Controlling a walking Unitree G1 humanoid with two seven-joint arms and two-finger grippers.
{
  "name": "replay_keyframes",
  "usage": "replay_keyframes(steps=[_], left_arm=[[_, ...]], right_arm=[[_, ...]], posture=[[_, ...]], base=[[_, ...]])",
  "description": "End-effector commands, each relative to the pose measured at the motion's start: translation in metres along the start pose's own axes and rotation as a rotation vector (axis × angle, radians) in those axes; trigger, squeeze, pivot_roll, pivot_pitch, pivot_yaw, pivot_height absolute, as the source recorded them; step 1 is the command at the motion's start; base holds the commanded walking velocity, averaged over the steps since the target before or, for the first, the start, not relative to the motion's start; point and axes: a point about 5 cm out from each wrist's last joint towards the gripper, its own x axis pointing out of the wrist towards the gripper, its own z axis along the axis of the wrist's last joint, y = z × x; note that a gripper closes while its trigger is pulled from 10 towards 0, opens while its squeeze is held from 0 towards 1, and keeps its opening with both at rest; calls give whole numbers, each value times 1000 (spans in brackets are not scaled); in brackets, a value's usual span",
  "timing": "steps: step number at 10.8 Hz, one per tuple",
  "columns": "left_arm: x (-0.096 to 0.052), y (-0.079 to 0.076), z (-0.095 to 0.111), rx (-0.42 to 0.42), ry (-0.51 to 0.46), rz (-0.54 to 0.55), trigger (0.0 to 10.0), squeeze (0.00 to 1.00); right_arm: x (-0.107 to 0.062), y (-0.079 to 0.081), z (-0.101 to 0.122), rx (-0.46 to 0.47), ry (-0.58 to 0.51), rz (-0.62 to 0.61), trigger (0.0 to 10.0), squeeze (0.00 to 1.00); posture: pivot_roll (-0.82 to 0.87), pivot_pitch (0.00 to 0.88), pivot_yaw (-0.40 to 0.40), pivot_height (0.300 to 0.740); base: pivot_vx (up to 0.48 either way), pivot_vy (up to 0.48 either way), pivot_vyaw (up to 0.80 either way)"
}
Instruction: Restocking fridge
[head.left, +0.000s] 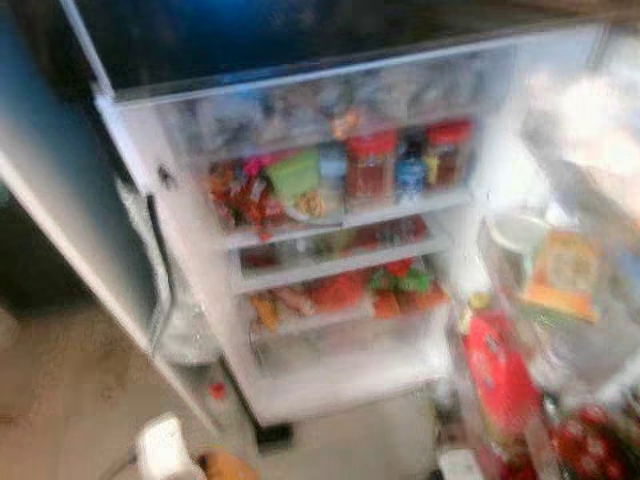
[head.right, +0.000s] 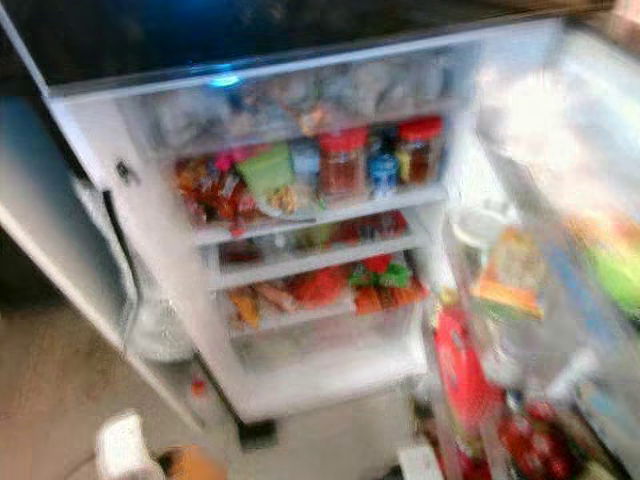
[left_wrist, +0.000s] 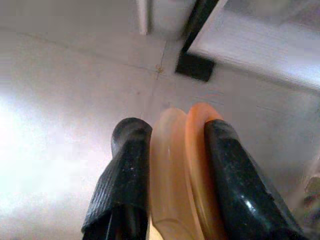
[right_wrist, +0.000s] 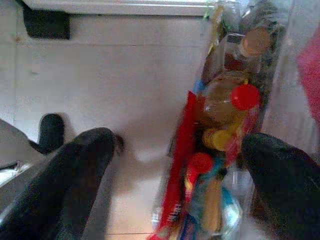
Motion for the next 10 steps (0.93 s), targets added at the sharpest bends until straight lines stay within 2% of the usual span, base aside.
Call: replay_keyframes(steps=[1, 3, 6, 8, 10], left_arm=[[1, -9, 5, 0, -17, -29, 10000, 0], [2, -17, 15, -45, -59, -87, 10000, 0], [2, -46, 61, -125, -212, -249, 10000, 0], [-12, -96, 117, -200, -409, -500, 10000, 0], [-33, -132, 133, -199, -491, -793, 10000, 0]], right_arm=[[-1, 4, -4, 4, 13, 14, 10000, 0], [-1, 4, -4, 9, 11, 16, 10000, 0], [0, 4, -3, 11, 10, 20, 10000, 0], [0, 3, -2, 8, 10, 26, 10000, 0], [0, 3, -2, 21, 12, 37, 10000, 0]], posture=[[-156, 0, 74, 740], [-157, 0, 73, 740], [-152, 0, 70, 740], [-149, 0, 66, 740], [-147, 0, 67, 740]], base=[[0, 0, 0], [0, 0, 0], [0, 0, 0], [0, 0, 0], [0, 0, 0]])
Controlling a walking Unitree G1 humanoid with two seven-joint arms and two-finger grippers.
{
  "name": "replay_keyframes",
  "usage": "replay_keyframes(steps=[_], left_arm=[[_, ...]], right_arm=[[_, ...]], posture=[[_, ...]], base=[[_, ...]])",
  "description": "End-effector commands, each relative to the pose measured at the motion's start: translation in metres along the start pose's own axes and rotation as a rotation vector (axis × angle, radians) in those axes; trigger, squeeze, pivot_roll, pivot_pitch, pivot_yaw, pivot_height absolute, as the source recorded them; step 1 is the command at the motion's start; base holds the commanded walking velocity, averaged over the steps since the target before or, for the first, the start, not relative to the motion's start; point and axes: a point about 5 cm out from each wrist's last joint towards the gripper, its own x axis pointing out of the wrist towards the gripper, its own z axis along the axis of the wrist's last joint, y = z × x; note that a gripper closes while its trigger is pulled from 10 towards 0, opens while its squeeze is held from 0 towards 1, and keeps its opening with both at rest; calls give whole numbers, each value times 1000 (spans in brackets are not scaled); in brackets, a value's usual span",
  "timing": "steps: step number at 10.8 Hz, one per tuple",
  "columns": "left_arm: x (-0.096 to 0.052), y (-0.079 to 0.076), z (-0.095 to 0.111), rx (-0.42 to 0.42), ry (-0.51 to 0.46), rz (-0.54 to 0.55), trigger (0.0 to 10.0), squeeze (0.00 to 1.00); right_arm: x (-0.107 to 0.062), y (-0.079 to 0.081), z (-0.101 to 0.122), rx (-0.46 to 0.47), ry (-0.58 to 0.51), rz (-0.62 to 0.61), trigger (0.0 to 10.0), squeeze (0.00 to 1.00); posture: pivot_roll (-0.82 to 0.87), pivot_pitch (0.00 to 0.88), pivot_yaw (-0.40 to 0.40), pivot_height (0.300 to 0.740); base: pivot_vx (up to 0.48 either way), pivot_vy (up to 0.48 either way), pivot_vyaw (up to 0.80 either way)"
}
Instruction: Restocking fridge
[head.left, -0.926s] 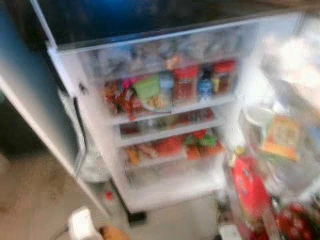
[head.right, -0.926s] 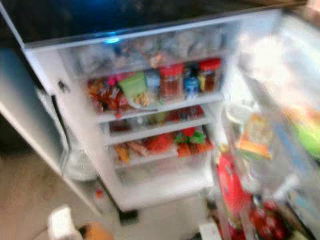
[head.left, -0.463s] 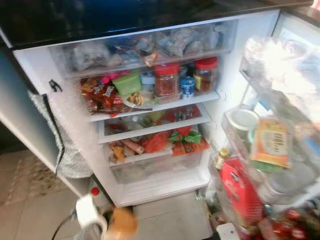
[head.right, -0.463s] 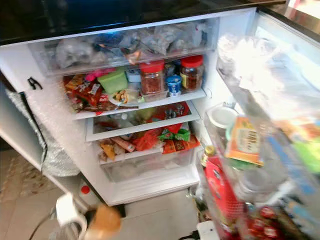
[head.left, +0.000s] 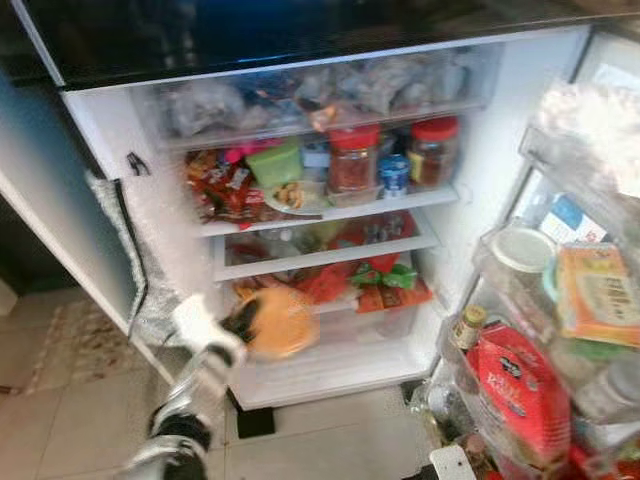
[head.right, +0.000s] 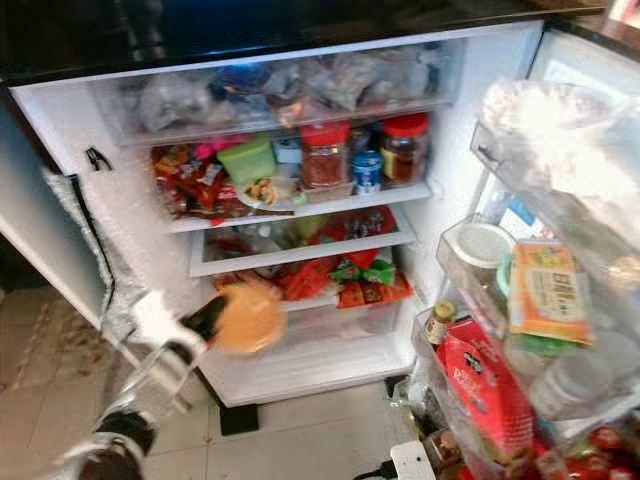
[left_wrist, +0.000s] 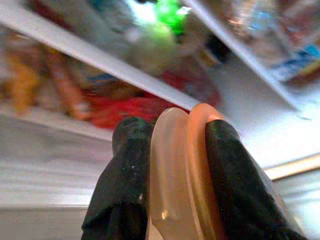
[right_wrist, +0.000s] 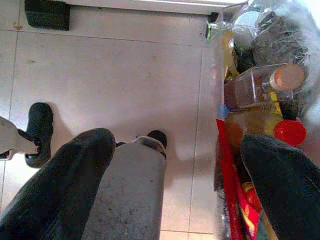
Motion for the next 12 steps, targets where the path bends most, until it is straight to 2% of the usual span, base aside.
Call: replay_keyframes(steps=[1, 3, 4, 5, 7, 10, 12], left_arm=[[-5, 1, 2, -12, -15, -38, 10000, 0], [-17, 2, -11, 0, 1, -60, 10000, 0], [-21, 1, -10, -37, -17, -59, 10000, 0], [-20, 0, -7, -57, -29, -63, 10000, 0], [-16, -4, -4, -38, -21, -83, 10000, 0], [-17, -2, -2, -30, -10, -82, 10000, 0], [-18, 1, 1, -34, -3, -78, 10000, 0]], right_arm=[[0, 2, -1, 11, 8, 6, 10000, 0], [0, 1, -1, 18, 3, 3, 10000, 0], [0, 1, 0, 26, 1, 2, 10000, 0], [0, 1, -1, 30, 2, 1, 10000, 0], [0, 0, -3, 72, 12, -32, 10000, 0], [-1, 1, -5, 91, 18, -38, 10000, 0], [-1, 2, -4, 85, 6, -28, 10000, 0]], posture=[[-139, 0, 66, 740], [-144, 0, 69, 740], [-143, 0, 66, 740], [-141, 0, 64, 740], [-136, 0, 68, 740], [-140, 0, 71, 740], [-133, 0, 69, 740]], base=[[0, 0, 0], [0, 0, 0], [0, 0, 0], [0, 0, 0], [0, 0, 0], [0, 0, -675], [0, 0, 0]])
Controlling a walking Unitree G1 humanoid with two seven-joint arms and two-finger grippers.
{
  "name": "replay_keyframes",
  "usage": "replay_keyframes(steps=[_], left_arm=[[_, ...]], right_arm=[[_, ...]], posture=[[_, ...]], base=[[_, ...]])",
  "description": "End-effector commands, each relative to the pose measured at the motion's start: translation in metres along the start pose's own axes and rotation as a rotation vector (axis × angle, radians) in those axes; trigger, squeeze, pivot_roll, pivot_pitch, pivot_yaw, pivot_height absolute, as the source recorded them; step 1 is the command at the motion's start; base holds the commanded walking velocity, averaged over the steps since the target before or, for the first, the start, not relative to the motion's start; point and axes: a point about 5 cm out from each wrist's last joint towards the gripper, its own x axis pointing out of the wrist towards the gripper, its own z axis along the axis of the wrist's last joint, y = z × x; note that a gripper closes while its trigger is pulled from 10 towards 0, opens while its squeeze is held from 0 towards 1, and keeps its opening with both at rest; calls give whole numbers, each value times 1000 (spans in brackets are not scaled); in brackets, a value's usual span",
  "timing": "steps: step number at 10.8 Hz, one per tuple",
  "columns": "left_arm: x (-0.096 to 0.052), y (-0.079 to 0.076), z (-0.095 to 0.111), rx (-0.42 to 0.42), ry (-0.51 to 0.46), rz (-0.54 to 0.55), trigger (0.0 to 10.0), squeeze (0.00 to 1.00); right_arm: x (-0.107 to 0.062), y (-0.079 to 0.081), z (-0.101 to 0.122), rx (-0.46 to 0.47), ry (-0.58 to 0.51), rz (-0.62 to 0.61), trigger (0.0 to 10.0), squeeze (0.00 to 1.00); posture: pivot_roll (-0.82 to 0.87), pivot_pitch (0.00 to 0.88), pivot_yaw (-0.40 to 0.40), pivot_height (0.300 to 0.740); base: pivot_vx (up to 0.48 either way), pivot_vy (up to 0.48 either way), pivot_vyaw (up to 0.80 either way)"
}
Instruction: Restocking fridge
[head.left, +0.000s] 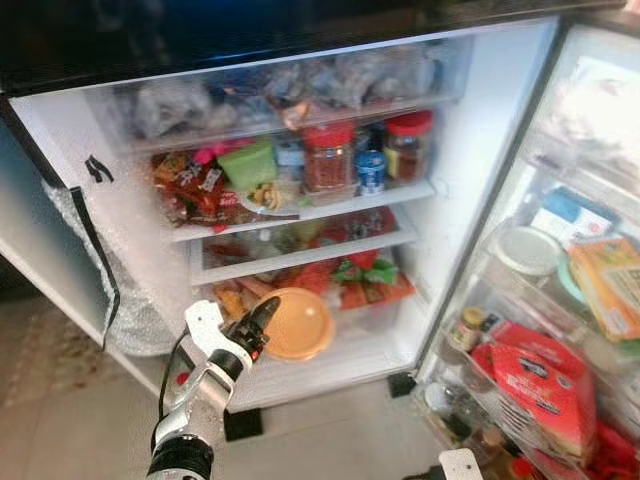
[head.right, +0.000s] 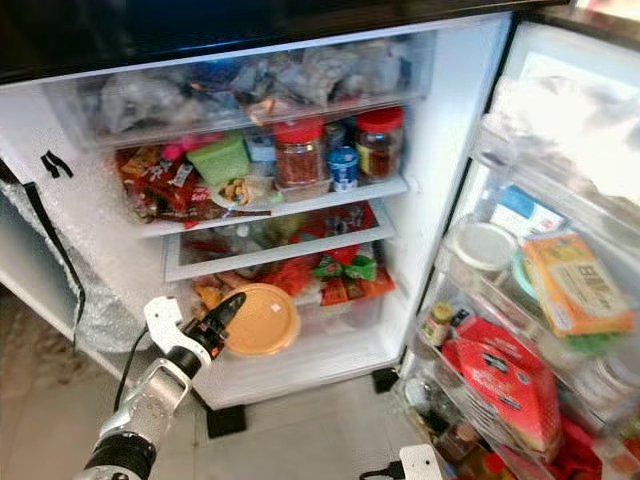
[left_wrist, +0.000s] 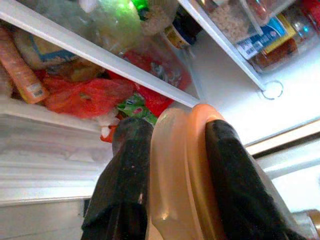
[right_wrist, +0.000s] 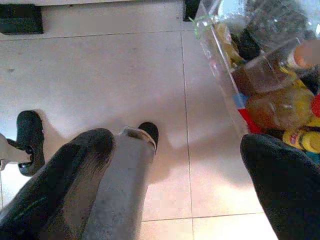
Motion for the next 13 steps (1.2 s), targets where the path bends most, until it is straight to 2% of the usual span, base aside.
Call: replay_keyframes(steps=[1, 5, 13], left_arm=[[-2, 4, 5, 6, -4, 7, 10000, 0], [-2, 6, 6, 11, 15, -5, 10000, 0], [-3, 5, 6, 29, 34, -16, 10000, 0]], right_arm=[[0, 4, -1, 7, -2, 11, 10000, 0], [0, 5, -2, 8, 5, 12, 10000, 0], [0, 5, -2, -2, 21, 18, 10000, 0]], posture=[[-132, 0, 69, 740], [-136, 0, 77, 740], [-133, 0, 74, 740]], base=[[0, 0, 0], [0, 0, 0], [295, 0, 0]])
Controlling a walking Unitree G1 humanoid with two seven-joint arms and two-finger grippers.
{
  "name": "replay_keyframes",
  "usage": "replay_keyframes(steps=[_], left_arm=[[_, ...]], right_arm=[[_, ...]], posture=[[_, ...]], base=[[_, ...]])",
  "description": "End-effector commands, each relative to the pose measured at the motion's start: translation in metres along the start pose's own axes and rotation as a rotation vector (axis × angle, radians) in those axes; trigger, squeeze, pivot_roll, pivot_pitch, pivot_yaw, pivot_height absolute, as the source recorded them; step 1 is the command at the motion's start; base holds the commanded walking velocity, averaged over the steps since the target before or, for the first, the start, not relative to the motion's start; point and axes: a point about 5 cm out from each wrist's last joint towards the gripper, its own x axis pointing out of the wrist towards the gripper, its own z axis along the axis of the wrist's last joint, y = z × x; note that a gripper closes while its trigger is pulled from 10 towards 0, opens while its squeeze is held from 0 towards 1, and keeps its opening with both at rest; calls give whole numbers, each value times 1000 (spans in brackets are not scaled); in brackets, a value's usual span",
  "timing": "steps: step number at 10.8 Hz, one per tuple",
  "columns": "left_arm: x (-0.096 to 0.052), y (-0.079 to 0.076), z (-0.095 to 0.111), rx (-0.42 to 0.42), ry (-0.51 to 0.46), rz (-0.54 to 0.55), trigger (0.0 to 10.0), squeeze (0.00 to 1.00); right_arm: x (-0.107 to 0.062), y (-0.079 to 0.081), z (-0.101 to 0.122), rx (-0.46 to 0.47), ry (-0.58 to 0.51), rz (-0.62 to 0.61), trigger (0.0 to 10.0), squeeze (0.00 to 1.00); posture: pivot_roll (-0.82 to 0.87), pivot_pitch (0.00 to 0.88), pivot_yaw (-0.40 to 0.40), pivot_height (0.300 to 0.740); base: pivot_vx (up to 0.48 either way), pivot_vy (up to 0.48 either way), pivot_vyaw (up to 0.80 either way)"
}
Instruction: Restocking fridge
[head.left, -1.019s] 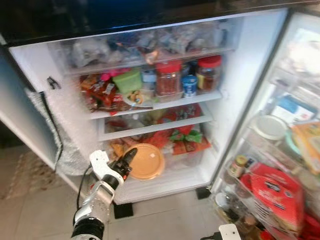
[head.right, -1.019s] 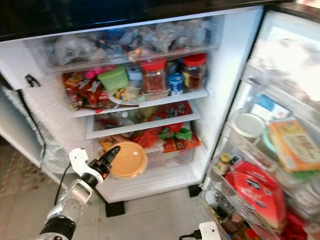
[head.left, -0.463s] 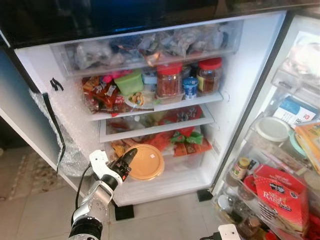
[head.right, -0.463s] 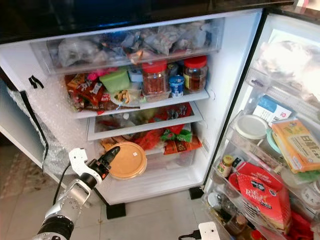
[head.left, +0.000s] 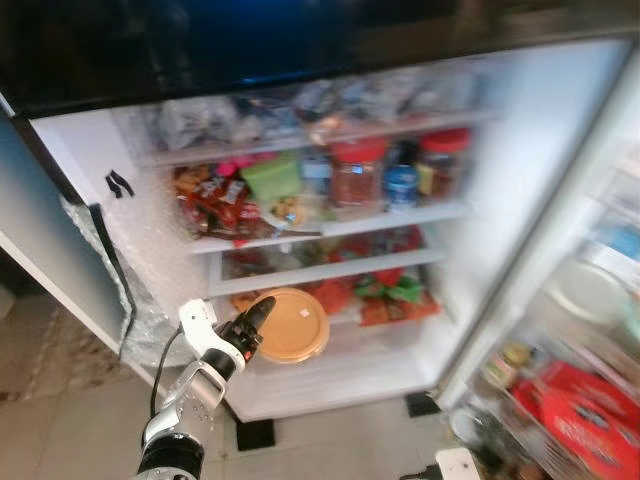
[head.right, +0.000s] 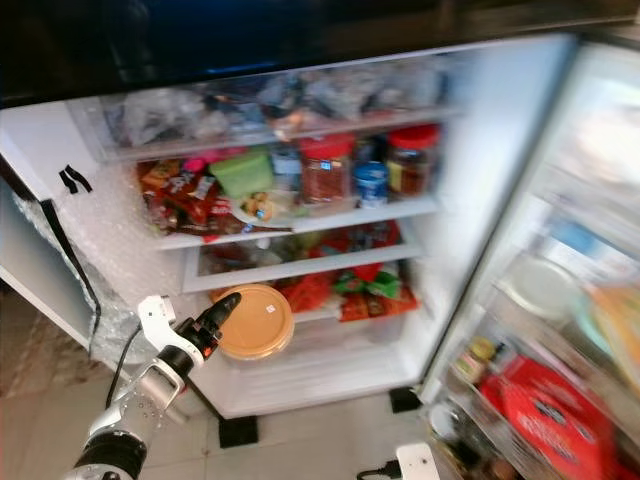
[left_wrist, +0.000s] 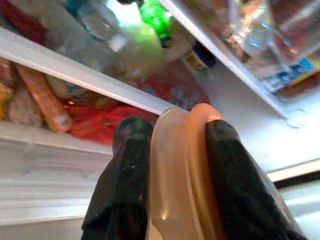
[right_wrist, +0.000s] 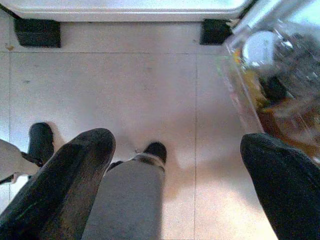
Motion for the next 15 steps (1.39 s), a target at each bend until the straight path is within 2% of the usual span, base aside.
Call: replay_keyframes(steps=[1, 9, 11, 15], left_arm=[[4, -5, 0, -3, 9, -21, 10000, 0], [-1, -4, -4, -27, 25, -27, 10000, 0], [-3, -3, -6, -40, 30, -29, 10000, 0], [-22, 8, -9, -63, 27, -24, 10000, 0]], right_arm=[[-1, 0, -8, -2, 32, 3, 10000, 0], [-2, 0, -7, 9, 13, 13, 10000, 0], [-2, 0, -7, 10, 13, 14, 10000, 0], [-2, 0, -7, 12, 4, 15, 10000, 0]], posture=[[-132, 0, 74, 740], [-128, 0, 71, 740], [-129, 0, 71, 740], [-125, 0, 69, 740]], base=[[304, 0, -506], [290, 0, 0], [0, 0, 0], [0, 0, 0]])
